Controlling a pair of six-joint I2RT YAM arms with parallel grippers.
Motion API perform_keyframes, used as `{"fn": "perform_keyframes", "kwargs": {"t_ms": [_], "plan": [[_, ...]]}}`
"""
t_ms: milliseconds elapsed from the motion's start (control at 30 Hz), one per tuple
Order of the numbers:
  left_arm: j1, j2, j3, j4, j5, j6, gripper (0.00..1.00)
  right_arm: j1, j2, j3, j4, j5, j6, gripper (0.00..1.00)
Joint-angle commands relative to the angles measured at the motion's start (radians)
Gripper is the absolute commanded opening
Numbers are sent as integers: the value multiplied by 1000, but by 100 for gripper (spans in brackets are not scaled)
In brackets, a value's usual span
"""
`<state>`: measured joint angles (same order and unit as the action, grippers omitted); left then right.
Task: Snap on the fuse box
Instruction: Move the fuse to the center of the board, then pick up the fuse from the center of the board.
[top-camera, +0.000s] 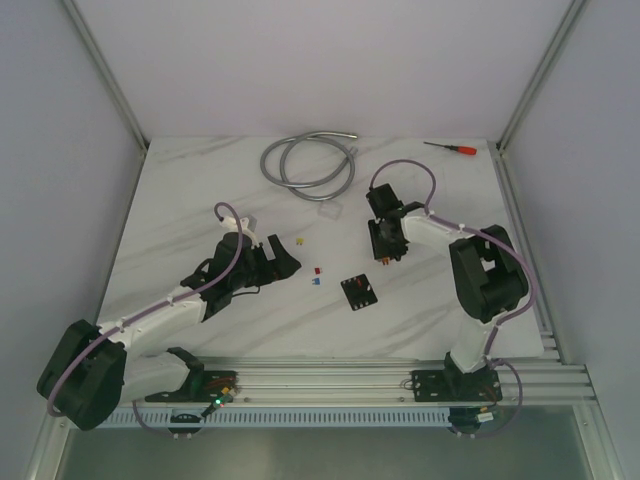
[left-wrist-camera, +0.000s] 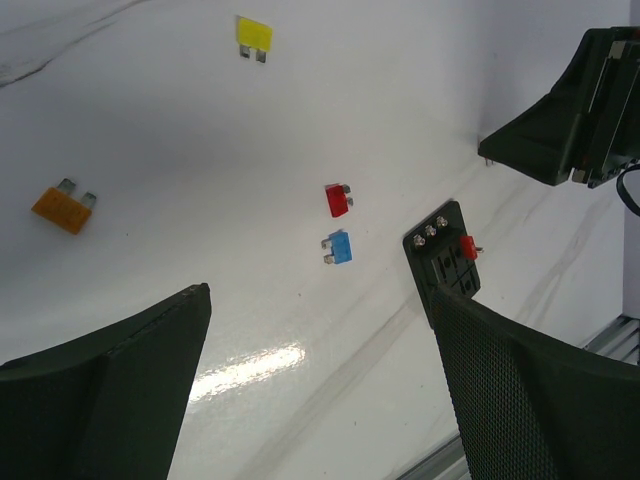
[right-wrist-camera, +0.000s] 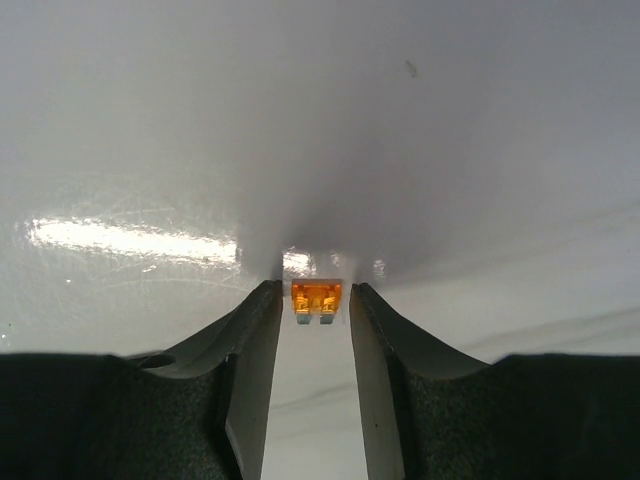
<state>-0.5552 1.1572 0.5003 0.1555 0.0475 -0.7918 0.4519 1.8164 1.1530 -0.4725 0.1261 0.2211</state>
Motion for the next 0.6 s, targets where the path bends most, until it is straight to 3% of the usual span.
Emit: {"fn": "perform_keyframes", "kwargs": {"t_ms": [0,567], "plan": [[7,4,9,-10,5,5,100,-18,24,23,-17,-28,12,40],[8,4,10,-10,12,1,100,-36,39,6,-42,-54,19,29]]}}
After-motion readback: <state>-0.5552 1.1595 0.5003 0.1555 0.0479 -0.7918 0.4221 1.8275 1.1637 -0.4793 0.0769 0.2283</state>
